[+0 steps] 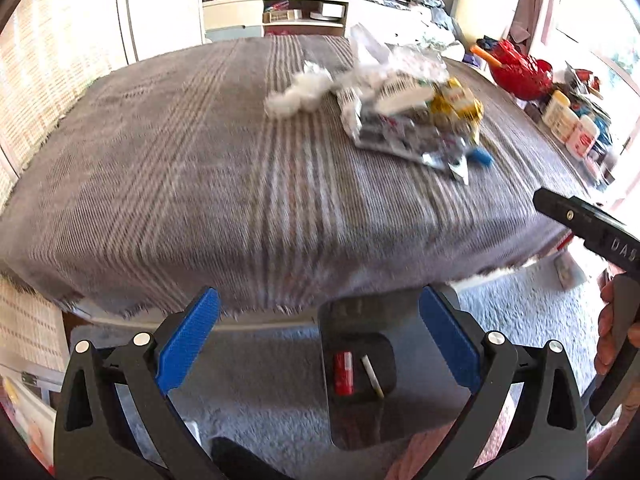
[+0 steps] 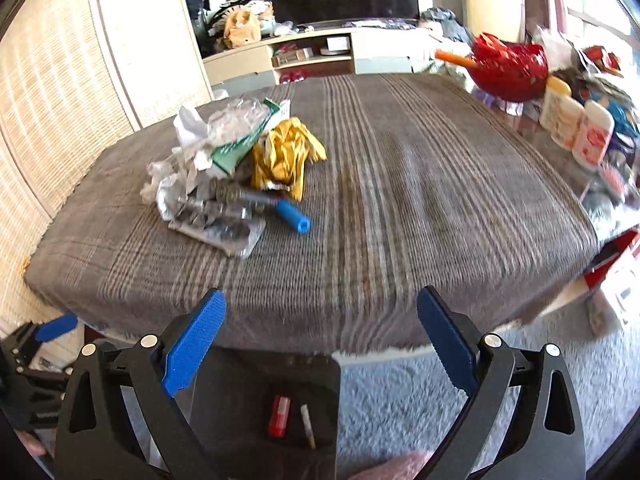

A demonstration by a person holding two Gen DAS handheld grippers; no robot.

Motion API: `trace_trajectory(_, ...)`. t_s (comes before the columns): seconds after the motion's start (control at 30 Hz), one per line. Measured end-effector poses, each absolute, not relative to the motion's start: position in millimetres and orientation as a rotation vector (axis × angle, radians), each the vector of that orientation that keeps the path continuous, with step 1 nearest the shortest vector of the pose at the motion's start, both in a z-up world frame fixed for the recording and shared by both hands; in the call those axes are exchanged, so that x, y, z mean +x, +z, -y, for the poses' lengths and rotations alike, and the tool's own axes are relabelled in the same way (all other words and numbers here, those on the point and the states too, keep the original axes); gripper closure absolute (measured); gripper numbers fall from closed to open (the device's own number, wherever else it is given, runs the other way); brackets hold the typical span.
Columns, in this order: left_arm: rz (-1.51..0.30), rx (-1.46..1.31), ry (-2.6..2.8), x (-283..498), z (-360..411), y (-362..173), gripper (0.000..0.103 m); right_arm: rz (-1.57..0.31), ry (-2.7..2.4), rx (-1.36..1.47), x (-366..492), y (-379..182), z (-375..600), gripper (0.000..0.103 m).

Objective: Collect trash
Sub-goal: 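Grasp the white barcode wrapper with the left tool while the right tool grasps the blue-capped tube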

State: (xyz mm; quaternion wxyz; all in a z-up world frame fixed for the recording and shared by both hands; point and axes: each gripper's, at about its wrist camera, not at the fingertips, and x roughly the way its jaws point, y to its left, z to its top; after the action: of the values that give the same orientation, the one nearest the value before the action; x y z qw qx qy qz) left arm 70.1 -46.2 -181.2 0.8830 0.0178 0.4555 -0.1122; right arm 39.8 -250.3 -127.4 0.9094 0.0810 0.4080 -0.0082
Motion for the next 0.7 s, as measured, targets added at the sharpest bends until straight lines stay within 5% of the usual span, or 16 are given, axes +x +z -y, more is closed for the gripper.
trace_trajectory(0.3,-0.922,0.031,-0.210,116.4,54.7,-168.9,0.009,-0.859,0.023,0.119,80.5,-143.6,251.1,0.042)
trace_trajectory(0.43,-0.926,0.033,-0.222,132.0,63.7,-168.5,0.021,-0.878,0.050,0.122,94.0,-152.0,249.8,0.059)
trace_trajectory(0.7,-0.927,0.007,-0.256,168.0,74.6,-167.6,0.043,-0.860,0.073,0.104,109.7,-153.0,244.9,0.060)
